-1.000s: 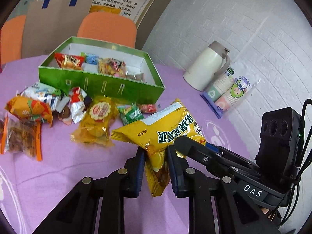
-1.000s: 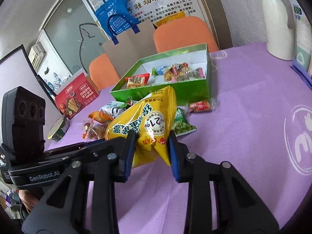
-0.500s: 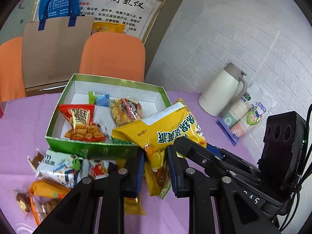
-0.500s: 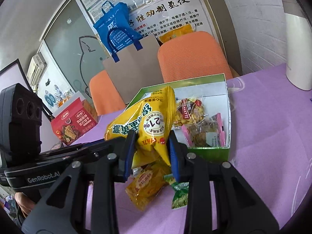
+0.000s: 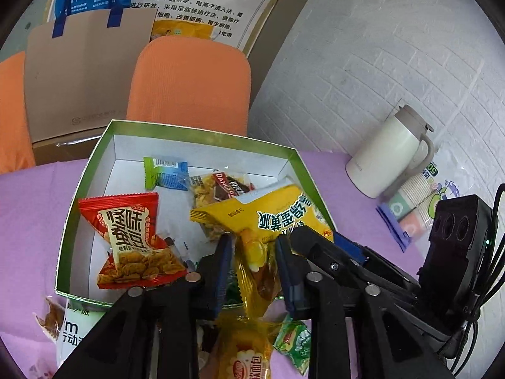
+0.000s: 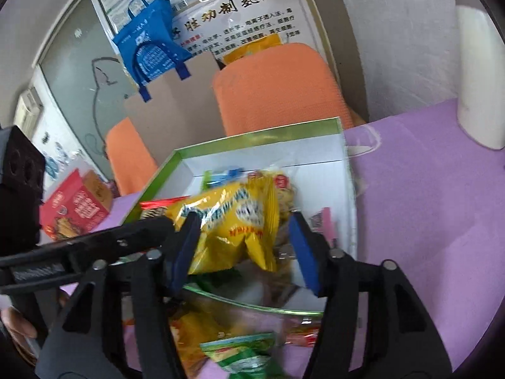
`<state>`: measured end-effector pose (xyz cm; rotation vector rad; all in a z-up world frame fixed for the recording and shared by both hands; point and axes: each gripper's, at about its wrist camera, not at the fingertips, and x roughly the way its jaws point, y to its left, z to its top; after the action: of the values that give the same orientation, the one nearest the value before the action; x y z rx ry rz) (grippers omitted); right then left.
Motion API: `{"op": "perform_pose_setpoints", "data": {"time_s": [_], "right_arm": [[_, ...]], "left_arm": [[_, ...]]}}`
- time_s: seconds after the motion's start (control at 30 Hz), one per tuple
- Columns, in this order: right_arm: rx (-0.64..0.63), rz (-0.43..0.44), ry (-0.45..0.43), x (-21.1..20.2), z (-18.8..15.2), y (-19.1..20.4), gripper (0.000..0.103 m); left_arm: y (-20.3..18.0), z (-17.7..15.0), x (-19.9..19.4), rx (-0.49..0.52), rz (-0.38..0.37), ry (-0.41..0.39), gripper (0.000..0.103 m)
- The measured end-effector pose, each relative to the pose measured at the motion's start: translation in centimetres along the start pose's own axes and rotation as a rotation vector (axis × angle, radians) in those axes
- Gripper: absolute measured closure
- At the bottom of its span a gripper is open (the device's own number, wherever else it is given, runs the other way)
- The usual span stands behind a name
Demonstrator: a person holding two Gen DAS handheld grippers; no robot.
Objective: Organize snacks
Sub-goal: 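Carry both yellow bags into the green box and open both grippers, then withdraw both grippers from the box toward the remaining snacks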
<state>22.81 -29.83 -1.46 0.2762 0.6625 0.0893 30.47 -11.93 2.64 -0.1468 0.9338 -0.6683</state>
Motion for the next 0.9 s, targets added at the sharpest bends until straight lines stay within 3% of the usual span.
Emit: {"op": "perform_pose_setpoints", "data": {"time_s": [0.03, 0.07, 0.13, 0.33, 0.5, 0.77, 0.9], "right_arm": [[-0.016, -0.011, -0.002, -0.2, -0.3, -0.2, 0.037], [-0.031, -0.017, -0.001, -0.4, -0.6, -0.3, 0.036], [-0.055, -0.018, -0.01, -1.0, -1.1, -0.4, 0.035], [-0.088, -0.01, 0.017, -1.8, -1.7, 0.6, 0.035], [-0.115, 0.009, -0.018, -4.4, -1.6, 2.2, 0.024], [-0.124, 0.034, -0.036, -8.7, -2.9, 3.7, 0.023], [-0.095, 0.044, 0.01, -10.3, -4.3, 4.3, 0.018]], "left_arm": [[0.3, -0.2, 0.1, -0.018, 0.012, -0.002, 0.038], [0.7, -0.5, 0.0, -0.035, 0.024, -0.021, 0.021], [1.2, -1.1, -0.4, -0.049, 0.046, -0.067, 0.015], [1.0, -1.8, -0.4, -0.039, 0.124, -0.037, 0.014], [0.0, -2.6, -2.3, -0.009, 0.136, -0.053, 0.013], [-2.1, -4.5, -7.2, 0.041, 0.136, -0.116, 0.013], [-3.3, -6.5, -9.6, 0.067, 0.156, -0.136, 0.013]]}}
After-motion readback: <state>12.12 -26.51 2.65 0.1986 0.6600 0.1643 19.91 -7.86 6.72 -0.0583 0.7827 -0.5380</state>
